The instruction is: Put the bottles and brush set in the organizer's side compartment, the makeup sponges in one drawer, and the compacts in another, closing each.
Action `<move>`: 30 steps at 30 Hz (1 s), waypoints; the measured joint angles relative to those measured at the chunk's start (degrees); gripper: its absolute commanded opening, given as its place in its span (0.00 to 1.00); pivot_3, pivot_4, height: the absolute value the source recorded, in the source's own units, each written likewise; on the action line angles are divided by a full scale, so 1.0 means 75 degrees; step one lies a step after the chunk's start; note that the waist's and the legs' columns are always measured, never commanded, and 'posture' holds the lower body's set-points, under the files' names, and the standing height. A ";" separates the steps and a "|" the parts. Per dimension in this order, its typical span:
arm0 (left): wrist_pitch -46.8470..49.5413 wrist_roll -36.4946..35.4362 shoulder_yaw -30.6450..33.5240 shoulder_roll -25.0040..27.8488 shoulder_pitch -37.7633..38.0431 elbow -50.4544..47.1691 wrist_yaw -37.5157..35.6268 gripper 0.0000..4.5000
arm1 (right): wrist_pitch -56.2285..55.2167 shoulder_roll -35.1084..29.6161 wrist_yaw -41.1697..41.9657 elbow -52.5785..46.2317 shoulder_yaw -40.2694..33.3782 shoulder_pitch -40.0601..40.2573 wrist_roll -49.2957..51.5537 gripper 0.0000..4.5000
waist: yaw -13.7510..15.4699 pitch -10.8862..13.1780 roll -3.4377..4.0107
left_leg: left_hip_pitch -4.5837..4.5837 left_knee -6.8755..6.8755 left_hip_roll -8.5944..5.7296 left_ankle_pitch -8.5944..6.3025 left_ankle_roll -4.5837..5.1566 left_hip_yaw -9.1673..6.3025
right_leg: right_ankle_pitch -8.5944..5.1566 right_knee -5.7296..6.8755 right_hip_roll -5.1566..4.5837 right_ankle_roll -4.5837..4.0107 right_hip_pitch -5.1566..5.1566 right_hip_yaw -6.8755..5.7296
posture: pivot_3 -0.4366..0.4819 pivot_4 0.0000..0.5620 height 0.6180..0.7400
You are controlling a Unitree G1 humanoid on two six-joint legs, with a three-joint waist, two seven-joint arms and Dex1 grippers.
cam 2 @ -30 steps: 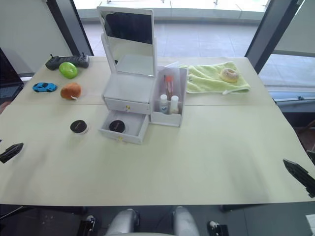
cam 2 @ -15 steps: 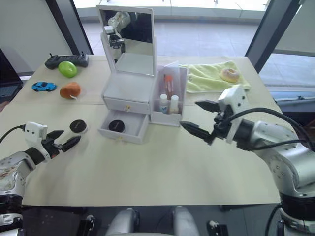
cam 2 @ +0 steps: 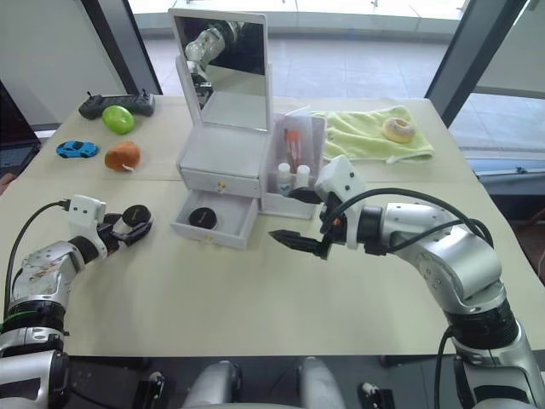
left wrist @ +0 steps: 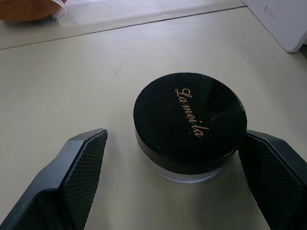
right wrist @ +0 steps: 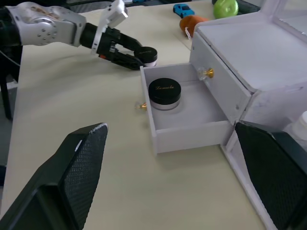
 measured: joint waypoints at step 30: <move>0.1851 -0.2276 0.0012 -0.0162 0.0914 -0.4747 -0.1855 0.65 | 0.0069 0.0030 0.0297 0.0289 -0.0104 0.0067 -0.0407 1.00 | -0.0003 -0.0003 0.0014 | 0.0003 0.0007 0.0001 0.0000 0.0000 -0.0005 | 0.0000 0.0006 -0.0002 0.0001 0.0008 -0.0001 | 0.48 0.27 1.00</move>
